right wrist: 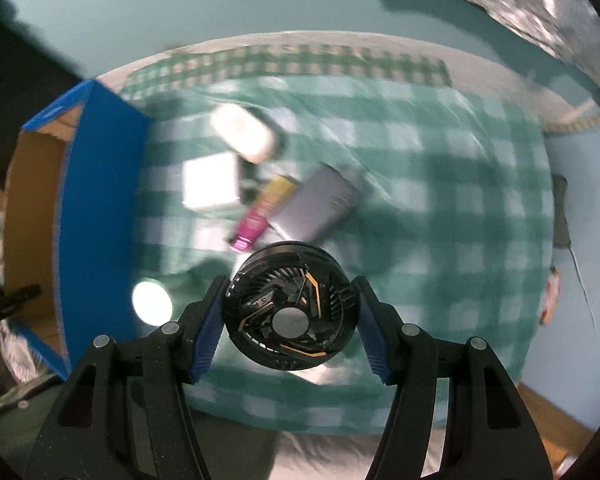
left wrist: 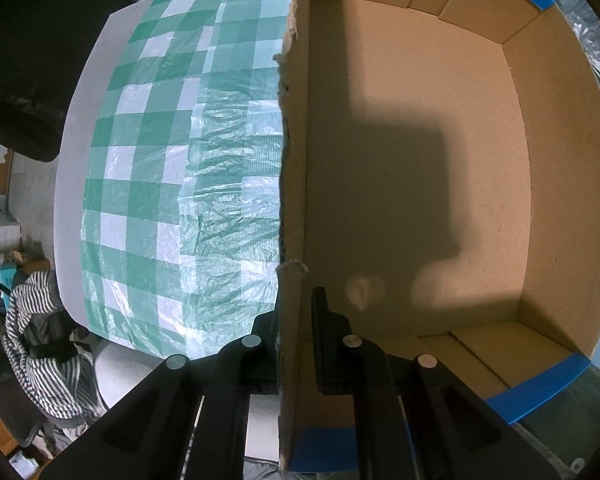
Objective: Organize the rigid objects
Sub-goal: 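Carry the black fan into the box and open the right gripper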
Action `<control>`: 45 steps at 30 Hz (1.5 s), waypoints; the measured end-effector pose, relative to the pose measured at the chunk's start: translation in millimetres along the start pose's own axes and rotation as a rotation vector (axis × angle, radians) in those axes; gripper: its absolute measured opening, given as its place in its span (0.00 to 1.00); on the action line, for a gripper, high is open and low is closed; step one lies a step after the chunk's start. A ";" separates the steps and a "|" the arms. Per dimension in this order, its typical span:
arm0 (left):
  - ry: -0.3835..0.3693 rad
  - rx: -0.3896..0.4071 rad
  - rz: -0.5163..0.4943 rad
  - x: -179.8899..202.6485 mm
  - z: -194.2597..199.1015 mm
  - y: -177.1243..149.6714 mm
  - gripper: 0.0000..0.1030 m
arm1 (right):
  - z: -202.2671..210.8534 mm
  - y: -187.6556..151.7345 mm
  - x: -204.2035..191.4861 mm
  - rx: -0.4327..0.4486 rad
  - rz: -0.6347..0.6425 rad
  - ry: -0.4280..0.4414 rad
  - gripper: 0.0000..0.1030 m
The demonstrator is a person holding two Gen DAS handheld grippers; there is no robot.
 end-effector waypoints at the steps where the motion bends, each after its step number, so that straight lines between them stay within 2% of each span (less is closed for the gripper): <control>1: -0.001 0.000 0.001 -0.2 -0.6 -0.2 0.09 | 1.8 3.7 -7.6 0.001 0.022 0.009 0.60; 13: 0.006 -0.005 -0.015 4.5 -4.1 0.2 0.09 | 12.1 43.5 -117.3 0.032 0.276 0.069 0.60; 23: 0.005 -0.015 -0.019 8.0 -7.5 1.5 0.09 | 0.2 65.2 -185.3 0.018 0.411 0.097 0.60; 34: -0.001 -0.021 -0.023 7.6 -7.4 3.9 0.09 | -29.8 80.2 -235.8 -0.031 0.492 0.102 0.60; 45: -0.013 -0.043 -0.030 10.3 -12.0 8.4 0.09 | -65.0 79.8 -246.0 -0.109 0.513 0.049 0.60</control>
Point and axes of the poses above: each gripper's, at about its wrist camera, not at the fingertips, and z roughly against the way its jaws point, x to its right, y to its top, the point moved 4 cm from there along -z, roughly the way its jaws point, and after that the axes turned 9 degrees about -z, right-handed, at the moved point
